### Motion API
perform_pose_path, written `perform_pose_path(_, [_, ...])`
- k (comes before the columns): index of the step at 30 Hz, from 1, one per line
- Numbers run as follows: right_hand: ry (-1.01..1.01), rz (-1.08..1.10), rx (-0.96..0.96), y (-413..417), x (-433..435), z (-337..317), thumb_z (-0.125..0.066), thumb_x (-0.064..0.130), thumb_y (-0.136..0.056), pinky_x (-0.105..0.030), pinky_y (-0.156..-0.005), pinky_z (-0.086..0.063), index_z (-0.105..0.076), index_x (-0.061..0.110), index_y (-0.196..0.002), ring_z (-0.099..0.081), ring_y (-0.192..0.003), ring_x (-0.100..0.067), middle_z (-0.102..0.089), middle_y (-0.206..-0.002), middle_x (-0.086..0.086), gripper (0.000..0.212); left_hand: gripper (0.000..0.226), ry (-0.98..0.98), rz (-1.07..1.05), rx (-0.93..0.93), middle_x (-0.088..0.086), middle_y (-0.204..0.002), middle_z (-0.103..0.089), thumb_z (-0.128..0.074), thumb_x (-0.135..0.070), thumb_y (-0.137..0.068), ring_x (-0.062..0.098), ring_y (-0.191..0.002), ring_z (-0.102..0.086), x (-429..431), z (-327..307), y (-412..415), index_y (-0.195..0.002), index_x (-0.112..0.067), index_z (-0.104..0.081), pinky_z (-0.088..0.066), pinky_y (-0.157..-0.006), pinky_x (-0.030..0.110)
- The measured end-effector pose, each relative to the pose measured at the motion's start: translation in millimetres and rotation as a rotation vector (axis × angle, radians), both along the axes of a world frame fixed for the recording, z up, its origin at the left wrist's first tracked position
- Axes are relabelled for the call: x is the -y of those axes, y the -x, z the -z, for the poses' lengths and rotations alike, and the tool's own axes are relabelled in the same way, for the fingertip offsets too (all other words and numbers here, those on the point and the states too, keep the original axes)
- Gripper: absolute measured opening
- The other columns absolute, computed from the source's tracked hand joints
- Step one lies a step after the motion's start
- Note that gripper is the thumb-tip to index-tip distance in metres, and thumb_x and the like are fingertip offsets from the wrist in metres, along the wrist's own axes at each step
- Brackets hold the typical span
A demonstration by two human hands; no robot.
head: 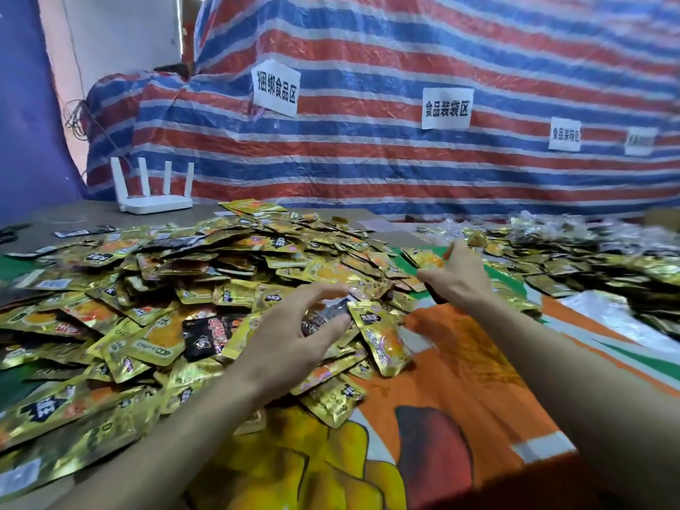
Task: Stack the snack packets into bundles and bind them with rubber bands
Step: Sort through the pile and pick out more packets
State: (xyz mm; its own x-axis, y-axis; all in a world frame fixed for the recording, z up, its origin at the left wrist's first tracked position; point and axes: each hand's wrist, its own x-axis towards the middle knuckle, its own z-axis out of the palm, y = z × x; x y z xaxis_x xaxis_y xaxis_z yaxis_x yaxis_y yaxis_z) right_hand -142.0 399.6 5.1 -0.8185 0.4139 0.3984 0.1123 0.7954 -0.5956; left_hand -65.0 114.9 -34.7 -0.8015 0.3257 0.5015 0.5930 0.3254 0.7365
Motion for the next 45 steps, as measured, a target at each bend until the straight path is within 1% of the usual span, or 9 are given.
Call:
perform_pose_path(8, [-0.063, 0.279, 0.111, 28, -81, 3, -0.07, 0.02, -0.087, -0.042, -0.08, -0.049, -0.042, 0.007, -0.125, -0.055, -0.094, -0.036, -0.062, -0.11, -0.02, 0.049, 0.023, -0.044, -0.028, -0.139, -0.032, -0.113, -0.058, -0.062, -0.043, -0.089, -0.006, -0.109, -0.057, 5, 23, 10, -0.112, -0.042, -0.064, -0.053, -0.084, 0.028])
perform_pose_path(11, [-0.069, 0.318, 0.249, 36, -91, 15, -0.07, 0.035, -0.091, -0.051, -0.101, -0.047, -0.036, 0.01, -0.142, -0.052, -0.12, -0.042, -0.05, -0.136, -0.027, 0.067, 0.031, -0.058, -0.048, -0.166, -0.031, -0.115, -0.058, -0.056, -0.054, -0.086, -0.005, -0.107, -0.059, 8, 21, 14, -0.115, -0.045, -0.061, -0.059, -0.08, 0.038])
perform_pose_path(17, [-0.255, 0.38, 0.363, 31, -76, 22, -0.06, 0.044, -0.093, -0.065, -0.117, -0.019, -0.038, 0.009, -0.146, -0.026, -0.144, -0.045, -0.031, -0.155, -0.029, 0.067, 0.027, -0.033, -0.068, -0.184, -0.028, -0.111, -0.057, -0.058, -0.042, -0.088, 0.001, -0.105, -0.06, 10, 20, 12, -0.114, -0.037, -0.065, -0.057, -0.077, 0.037])
perform_pose_path(24, [-0.309, -0.073, 0.071, 3, 27, 12, -0.064, 0.04, -0.09, -0.049, -0.105, -0.043, -0.056, 0.015, -0.127, -0.052, -0.12, -0.033, -0.055, -0.13, -0.015, 0.046, 0.021, 0.0, -0.189, -0.175, -0.016, -0.113, -0.062, -0.065, -0.038, -0.091, -0.005, -0.105, -0.055, 22, 15, 14, -0.112, -0.035, -0.064, -0.048, -0.085, 0.021])
perform_pose_path(28, [-0.259, -0.4, 0.283, -19, 83, -2, -0.073, 0.06, -0.081, -0.037, -0.078, -0.054, -0.056, 0.011, -0.121, -0.064, -0.098, -0.025, -0.067, -0.107, -0.008, 0.066, 0.034, 0.247, -0.241, -0.107, -0.019, -0.121, -0.053, -0.075, -0.037, -0.086, -0.003, -0.112, -0.051, 40, 10, 11, -0.115, -0.041, -0.058, -0.046, -0.1, 0.036])
perform_pose_path(32, [-0.395, -0.438, 0.722, -33, 96, -15, -0.076, 0.071, -0.071, -0.029, -0.058, -0.049, -0.06, 0.013, -0.1, -0.065, -0.086, -0.02, -0.066, -0.098, 0.0, 0.067, 0.09, 0.648, -0.259, 0.006, -0.017, -0.134, -0.039, -0.06, -0.081, -0.059, 0.009, -0.128, -0.038, 71, 3, 1, -0.139, -0.043, -0.044, -0.034, -0.111, 0.04])
perform_pose_path(34, [-0.4, -0.406, 0.779, -35, 97, -15, -0.067, 0.079, -0.073, -0.031, -0.061, -0.051, -0.065, 0.015, -0.095, -0.066, -0.097, -0.024, -0.068, -0.108, -0.001, 0.067, 0.111, 0.814, -0.226, 0.088, -0.014, -0.148, -0.03, -0.06, -0.087, -0.055, 0.011, -0.137, -0.029, 83, 4, -3, -0.151, -0.043, -0.027, -0.028, -0.116, 0.039])
perform_pose_path(38, [-0.262, -0.303, 0.715, -32, 110, -1, -0.048, 0.087, -0.08, -0.043, -0.089, -0.049, -0.051, 0.009, -0.142, -0.053, -0.129, -0.033, -0.05, -0.15, -0.012, 0.1, 0.119, 0.996, -0.258, 0.135, -0.002, -0.168, -0.009, -0.069, -0.078, -0.069, 0.023, -0.153, -0.011, 78, 2, 0, -0.159, -0.041, -0.002, -0.017, -0.124, 0.048])
perform_pose_path(45, [-0.112, -0.203, 0.586, -16, 151, 11, -0.051, 0.082, -0.079, -0.047, -0.105, -0.046, -0.061, 0.013, -0.126, -0.059, -0.12, -0.035, -0.062, -0.133, -0.012, 0.084, 0.114, 1.232, -0.313, 0.083, 0.027, -0.153, -0.034, -0.055, -0.076, -0.08, 0.047, -0.139, -0.034, 28, -6, 11, -0.161, -0.025, 0.008, -0.029, -0.114, 0.059])
